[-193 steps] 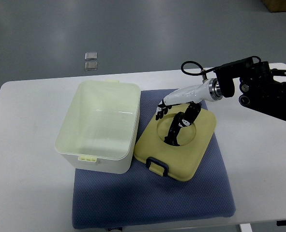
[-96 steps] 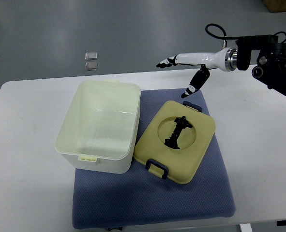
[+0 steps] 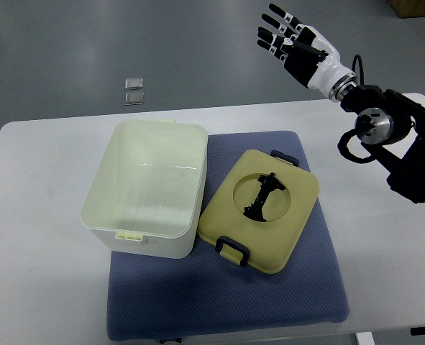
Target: Open white storage box with right hand
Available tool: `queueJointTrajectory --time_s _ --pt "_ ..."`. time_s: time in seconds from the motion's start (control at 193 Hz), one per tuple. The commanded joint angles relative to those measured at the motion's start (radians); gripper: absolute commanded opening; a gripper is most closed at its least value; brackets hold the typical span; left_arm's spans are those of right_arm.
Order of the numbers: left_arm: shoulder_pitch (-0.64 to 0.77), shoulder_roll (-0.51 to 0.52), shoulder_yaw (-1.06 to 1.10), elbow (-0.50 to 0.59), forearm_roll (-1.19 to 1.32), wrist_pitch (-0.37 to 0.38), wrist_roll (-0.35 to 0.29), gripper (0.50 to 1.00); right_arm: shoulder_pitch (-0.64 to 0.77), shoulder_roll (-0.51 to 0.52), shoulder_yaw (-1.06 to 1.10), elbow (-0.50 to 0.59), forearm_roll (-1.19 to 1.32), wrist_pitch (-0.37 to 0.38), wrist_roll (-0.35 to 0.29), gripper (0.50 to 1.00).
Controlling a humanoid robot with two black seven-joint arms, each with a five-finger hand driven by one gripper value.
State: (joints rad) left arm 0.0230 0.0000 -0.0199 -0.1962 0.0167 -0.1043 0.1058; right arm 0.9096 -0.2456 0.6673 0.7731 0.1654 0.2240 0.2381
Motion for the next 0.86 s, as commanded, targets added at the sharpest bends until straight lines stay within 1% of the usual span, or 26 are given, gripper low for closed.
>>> queueJointTrajectory --time_s 0.0,0.047,0.13,0.306,0.405,0.529,0.851 --pt "0.0 0.0 0.0 0.0 0.0 0.0 0.0 1.0 -0.038 0.019 0.011 -0.012 0.213 -0.009 0.012 0.926" --pt "0.0 0.0 0.0 0.0 0.0 0.0 0.0 1.0 -0.067 0.023 0.046 -0.015 0.27 0.0 0.02 0.928" --pt "0.0 0.0 0.0 0.001 0.0 0.0 0.0 1.0 -0.112 0.025 0.101 -0.017 0.278 0.017 0.024 0.928" --pt "0.0 0.0 0.001 0.0 0.0 0.0 0.0 1.0 -0.159 0.023 0.109 -0.038 0.27 0.139 0.024 0.928" --pt "-0.001 0.0 0.0 -0.002 0.0 0.0 0.0 1.0 -0.164 0.023 0.106 -0.084 0.269 0.17 0.024 0.928" --pt "-0.001 0.0 0.0 -0.002 0.002 0.0 0.0 1.0 -0.17 0.025 0.097 -0.129 0.264 0.176 0.024 0.928" --pt "-0.001 0.0 0.0 -0.002 0.002 0.0 0.0 1.0 -0.17 0.039 0.098 -0.132 0.077 0.166 0.024 0.928"
